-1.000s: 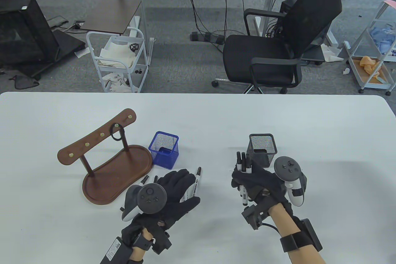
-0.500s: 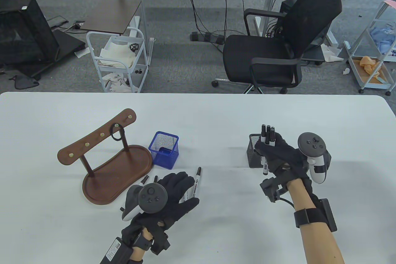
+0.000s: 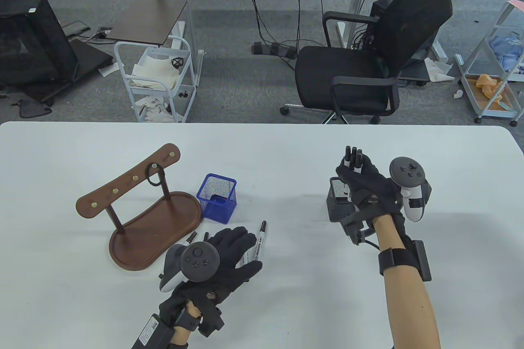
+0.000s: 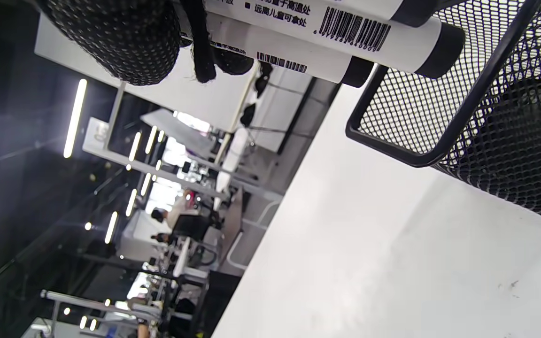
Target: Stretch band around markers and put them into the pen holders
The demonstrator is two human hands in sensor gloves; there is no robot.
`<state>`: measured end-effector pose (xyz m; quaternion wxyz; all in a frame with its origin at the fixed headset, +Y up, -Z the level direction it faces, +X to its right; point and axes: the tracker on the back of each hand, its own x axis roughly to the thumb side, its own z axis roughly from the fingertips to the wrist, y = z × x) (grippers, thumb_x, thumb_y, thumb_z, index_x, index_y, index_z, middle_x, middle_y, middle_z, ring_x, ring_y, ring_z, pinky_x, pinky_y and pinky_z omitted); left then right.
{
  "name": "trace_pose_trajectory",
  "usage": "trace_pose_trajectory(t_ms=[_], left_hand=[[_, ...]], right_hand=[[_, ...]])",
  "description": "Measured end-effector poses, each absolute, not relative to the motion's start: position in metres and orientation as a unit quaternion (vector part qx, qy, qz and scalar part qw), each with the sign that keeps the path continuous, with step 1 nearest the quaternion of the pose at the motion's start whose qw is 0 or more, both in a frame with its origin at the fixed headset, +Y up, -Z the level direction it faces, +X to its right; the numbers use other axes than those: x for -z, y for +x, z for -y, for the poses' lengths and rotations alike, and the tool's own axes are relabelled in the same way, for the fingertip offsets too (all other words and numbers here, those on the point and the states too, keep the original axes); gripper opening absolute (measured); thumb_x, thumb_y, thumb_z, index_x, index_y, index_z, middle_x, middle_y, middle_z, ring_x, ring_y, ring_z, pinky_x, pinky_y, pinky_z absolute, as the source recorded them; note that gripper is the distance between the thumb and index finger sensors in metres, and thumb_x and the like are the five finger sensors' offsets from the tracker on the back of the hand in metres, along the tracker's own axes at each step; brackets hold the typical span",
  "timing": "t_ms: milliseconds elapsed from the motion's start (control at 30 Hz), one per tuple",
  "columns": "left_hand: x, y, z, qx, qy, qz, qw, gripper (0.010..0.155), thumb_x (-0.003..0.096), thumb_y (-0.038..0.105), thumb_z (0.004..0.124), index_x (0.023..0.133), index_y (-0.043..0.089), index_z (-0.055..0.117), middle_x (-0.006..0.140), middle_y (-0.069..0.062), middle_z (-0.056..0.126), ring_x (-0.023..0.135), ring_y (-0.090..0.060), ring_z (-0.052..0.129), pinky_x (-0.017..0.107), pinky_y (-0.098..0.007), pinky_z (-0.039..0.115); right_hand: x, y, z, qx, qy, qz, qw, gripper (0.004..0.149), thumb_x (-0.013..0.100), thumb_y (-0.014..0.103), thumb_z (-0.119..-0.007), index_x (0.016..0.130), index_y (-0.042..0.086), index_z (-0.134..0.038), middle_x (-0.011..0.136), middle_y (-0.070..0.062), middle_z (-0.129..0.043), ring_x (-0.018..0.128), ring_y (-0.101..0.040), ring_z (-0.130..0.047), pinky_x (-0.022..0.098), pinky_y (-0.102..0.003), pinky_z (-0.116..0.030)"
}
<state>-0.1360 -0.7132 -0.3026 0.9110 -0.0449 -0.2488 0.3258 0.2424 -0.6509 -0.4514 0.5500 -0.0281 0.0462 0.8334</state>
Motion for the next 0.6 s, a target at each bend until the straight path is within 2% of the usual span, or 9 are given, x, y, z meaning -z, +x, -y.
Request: trace_pose_trajectory(t_ms=[133, 333, 600], left_hand=[[0.303, -0.137, 0.713, -0.326, -0.046, 0.248, 0.911, 0.077, 0.0582, 0.067, 0.063, 0.118, 0.018, 0.056, 0.130, -0.022, 0.049, 0.116, -0.055, 0.038, 0.076, -0.079, 0.035], [0.303, -0.138, 0.713, -0.328, -0.045, 0.246, 0.911, 0.077, 0.0581, 0.067, 0.064, 0.117, 0.017, 0.056, 0.130, -0.022, 0.049, 0.116, -0.055, 0.039, 0.076, -0.079, 0.035], [0.304, -0.139, 0.714, -0.328, -0.049, 0.245, 0.911, 0.077, 0.0581, 0.067, 0.064, 0.117, 0.018, 0.056, 0.130, -0.022, 0.049, 0.116, -0.055, 0.038, 0.076, -0.079, 0.035]], right_hand=[[0.458, 0.241, 0.655, -0.837, -0.033, -0.045, 0.544, 0.040, 0.054, 0.045, -0.082, 0.089, 0.044, -0.062, 0.112, 0.014, -0.061, 0.114, -0.030, -0.028, 0.073, -0.062, 0.000], [0.466, 0.241, 0.663, -0.843, -0.041, -0.056, 0.533, 0.040, 0.054, 0.046, -0.081, 0.088, 0.049, -0.061, 0.121, 0.012, -0.042, 0.112, -0.030, -0.008, 0.068, -0.060, 0.007], [0.470, 0.244, 0.676, -0.859, -0.055, -0.077, 0.504, 0.039, 0.053, 0.047, -0.081, 0.088, 0.052, -0.062, 0.124, 0.007, -0.028, 0.109, -0.030, 0.001, 0.065, -0.061, 0.010]])
